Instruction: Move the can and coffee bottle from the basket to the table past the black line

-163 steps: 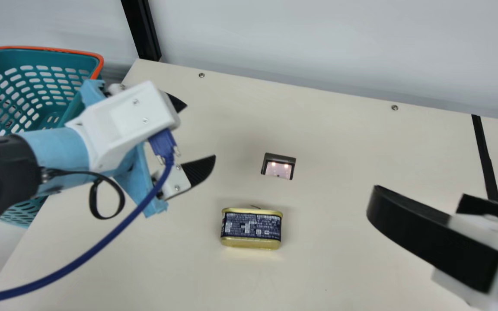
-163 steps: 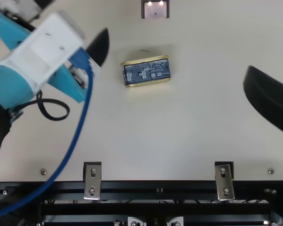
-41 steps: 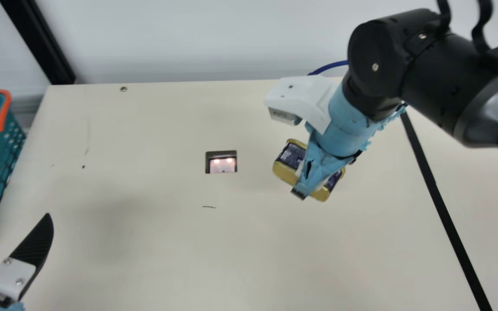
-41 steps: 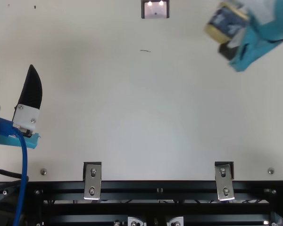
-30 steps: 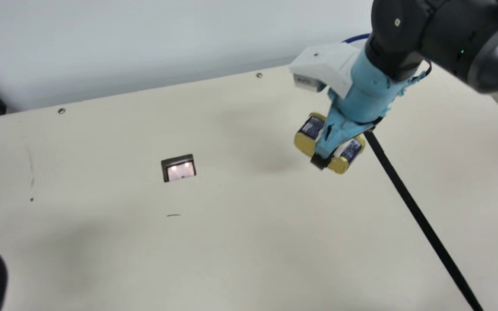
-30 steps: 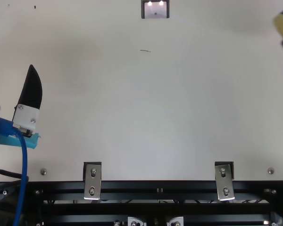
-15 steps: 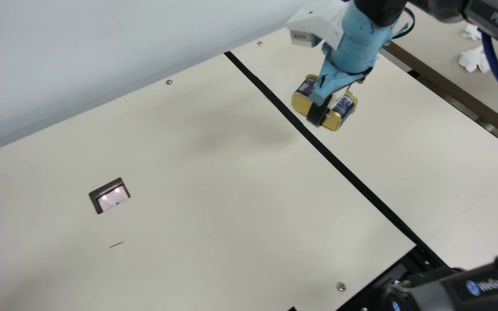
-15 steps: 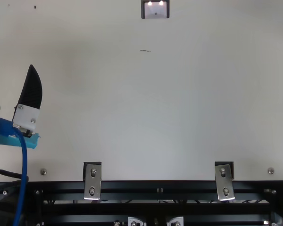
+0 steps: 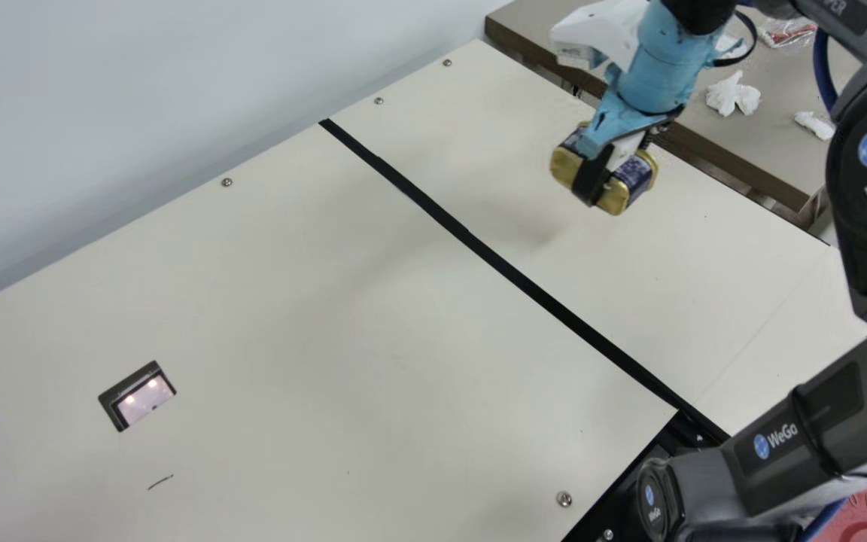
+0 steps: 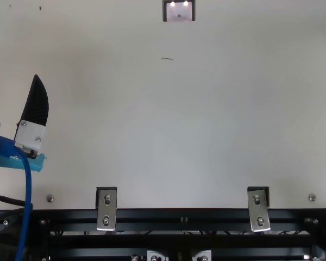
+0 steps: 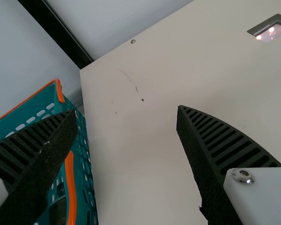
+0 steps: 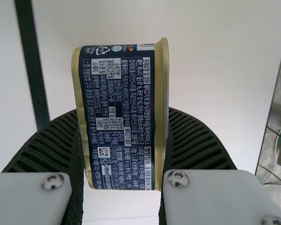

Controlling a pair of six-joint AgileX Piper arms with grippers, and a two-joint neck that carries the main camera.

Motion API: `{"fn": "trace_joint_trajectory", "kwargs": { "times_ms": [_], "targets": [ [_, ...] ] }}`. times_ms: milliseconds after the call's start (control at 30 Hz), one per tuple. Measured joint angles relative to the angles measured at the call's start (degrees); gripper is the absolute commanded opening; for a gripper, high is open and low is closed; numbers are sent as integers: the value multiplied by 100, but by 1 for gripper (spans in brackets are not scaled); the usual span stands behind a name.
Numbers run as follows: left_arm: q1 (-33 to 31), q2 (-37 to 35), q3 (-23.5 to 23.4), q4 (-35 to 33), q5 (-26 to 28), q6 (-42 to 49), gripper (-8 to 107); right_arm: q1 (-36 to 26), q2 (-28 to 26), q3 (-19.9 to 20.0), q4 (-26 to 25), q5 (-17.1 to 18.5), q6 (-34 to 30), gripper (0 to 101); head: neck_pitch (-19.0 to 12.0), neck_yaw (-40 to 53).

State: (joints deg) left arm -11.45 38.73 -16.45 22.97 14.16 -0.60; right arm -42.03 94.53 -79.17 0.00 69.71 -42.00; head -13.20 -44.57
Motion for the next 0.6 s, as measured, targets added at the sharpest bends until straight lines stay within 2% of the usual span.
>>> {"fn": "trace_joint_trajectory", "kwargs": {
  "times_ms": [300,600],
  "targets": [
    [0,0,0,0,0,0,90,-483,215,37,0,-182,-193,0,0,0],
    [0,0,0,0,0,0,90,-757,406,462,198,-774,-461,0,0,-29]
  ]
}}
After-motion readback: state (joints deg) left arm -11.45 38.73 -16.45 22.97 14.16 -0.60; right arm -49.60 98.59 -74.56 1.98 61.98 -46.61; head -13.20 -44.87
